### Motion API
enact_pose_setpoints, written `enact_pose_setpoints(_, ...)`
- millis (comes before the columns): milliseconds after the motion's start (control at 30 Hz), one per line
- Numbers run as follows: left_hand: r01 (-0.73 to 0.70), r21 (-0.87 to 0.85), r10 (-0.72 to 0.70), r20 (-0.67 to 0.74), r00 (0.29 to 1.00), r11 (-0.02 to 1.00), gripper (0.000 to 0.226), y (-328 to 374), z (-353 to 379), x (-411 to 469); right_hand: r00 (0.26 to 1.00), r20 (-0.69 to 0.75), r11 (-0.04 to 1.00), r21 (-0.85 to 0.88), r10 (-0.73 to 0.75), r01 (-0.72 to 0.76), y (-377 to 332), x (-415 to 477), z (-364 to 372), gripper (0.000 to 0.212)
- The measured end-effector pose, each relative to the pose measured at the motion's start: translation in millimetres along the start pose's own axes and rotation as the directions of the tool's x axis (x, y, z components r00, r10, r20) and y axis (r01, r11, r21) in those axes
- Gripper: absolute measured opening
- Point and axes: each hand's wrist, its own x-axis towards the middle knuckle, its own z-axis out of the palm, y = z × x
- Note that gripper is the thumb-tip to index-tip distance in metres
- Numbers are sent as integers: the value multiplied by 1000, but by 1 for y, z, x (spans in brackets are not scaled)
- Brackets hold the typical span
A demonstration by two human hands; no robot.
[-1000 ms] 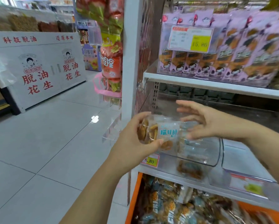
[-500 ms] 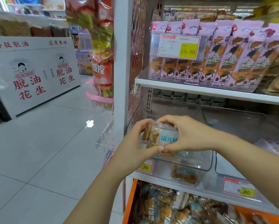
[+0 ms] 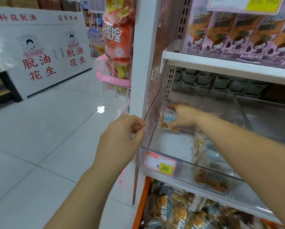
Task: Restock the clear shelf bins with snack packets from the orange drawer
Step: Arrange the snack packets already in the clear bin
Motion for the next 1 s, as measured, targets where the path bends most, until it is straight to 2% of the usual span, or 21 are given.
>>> enact_pose_setpoints(133, -51, 11, 51, -12, 999, 999, 14, -5, 1, 0, 998, 58, 999, -41, -34, 36, 2, 15, -1, 98)
enact_pose_setpoints(367, -87, 50, 88, -10, 996, 995, 18, -8, 4, -3, 990, 137, 999, -13, -39, 41, 1, 25, -7, 88)
enact_pose_setpoints(533, -118, 61, 118, -8, 993, 991, 19, -4, 8, -4, 988, 157, 998, -65, -4, 14, 3, 19, -8, 101)
enact_pose_setpoints(733, -166, 78, 165, 10, 986, 983, 19, 1, 11, -3, 993, 120, 995, -97, -18, 30, 1, 14, -8, 87)
enact_pose_setpoints(900, -157, -32, 160, 128, 979, 987, 18, 19, 24, -2, 986, 155, 992, -112, 67, -50, 25, -3, -15, 95)
enact_pose_setpoints(1000, -31, -114, 64, 292, 954, 993, 24, 36, 38, 11, 986, 151, 991, -118, 77, -60, 33, -8, -16, 99)
